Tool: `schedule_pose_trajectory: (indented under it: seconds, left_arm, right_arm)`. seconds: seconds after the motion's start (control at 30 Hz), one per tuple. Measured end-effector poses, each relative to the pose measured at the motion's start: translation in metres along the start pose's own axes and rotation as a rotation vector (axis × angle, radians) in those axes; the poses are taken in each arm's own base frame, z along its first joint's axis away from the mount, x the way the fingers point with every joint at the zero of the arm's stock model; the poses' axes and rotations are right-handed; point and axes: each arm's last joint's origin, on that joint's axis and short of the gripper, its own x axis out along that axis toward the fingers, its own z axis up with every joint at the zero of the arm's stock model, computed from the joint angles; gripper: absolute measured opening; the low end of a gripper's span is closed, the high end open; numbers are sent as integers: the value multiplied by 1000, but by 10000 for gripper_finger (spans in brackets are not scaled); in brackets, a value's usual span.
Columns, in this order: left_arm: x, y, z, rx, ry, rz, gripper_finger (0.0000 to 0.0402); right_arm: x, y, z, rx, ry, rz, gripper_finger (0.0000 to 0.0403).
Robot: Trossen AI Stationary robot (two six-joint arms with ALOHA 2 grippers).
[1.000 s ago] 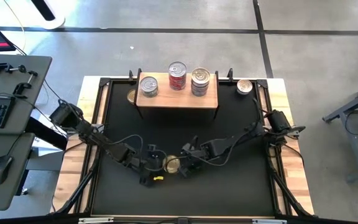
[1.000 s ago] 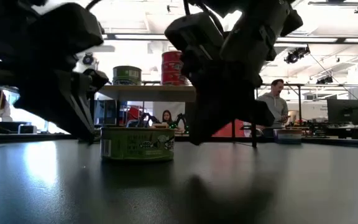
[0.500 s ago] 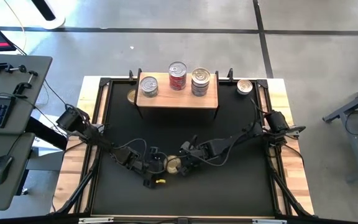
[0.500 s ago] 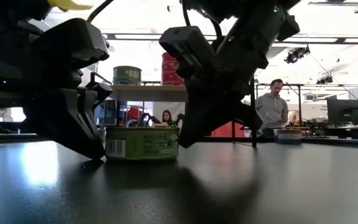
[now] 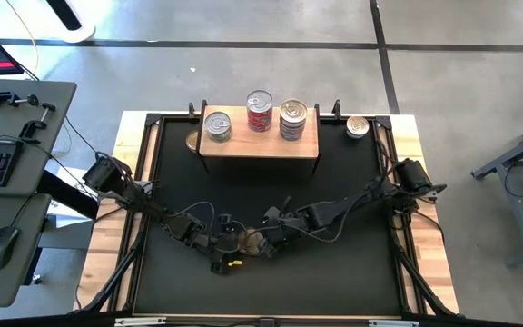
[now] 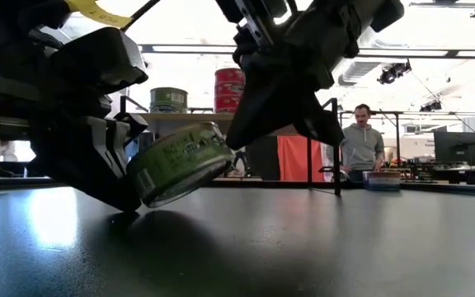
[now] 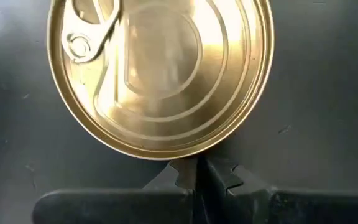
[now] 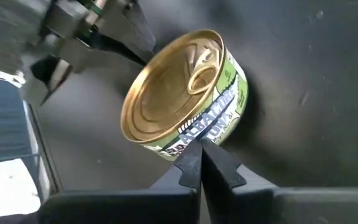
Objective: Stack canned seafood by type on shelf
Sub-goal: Put the green tuna can on the shelf
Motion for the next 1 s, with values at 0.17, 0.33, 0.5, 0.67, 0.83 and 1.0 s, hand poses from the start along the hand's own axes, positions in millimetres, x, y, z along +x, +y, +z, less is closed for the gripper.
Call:
schedule_pose_trajectory:
  seconds: [0.17,0.33,0.5,0.67,0.83,1.0]
  left_arm:
    - [2,5,1,-16,14,-32,0]
    - [4,10,3,4,20,-66,0]
    - [5,13,5,22,15,-77,0]
    - [6,13,6,17,-1,-93,0]
    - [7,13,9,19,-24,-98,0]
    - [8,11,16,-3,-100,-114,0]
  right_arm:
    - [-6,4,3,4,-25,20,0]
    - [-8,12,4,4,-52,86,0]
    - [-9,16,6,6,-96,108,0]
    - [-10,19,10,8,-165,125,0]
    - [-8,18,11,9,-178,118,0]
    - [-6,14,11,-2,-163,100,0]
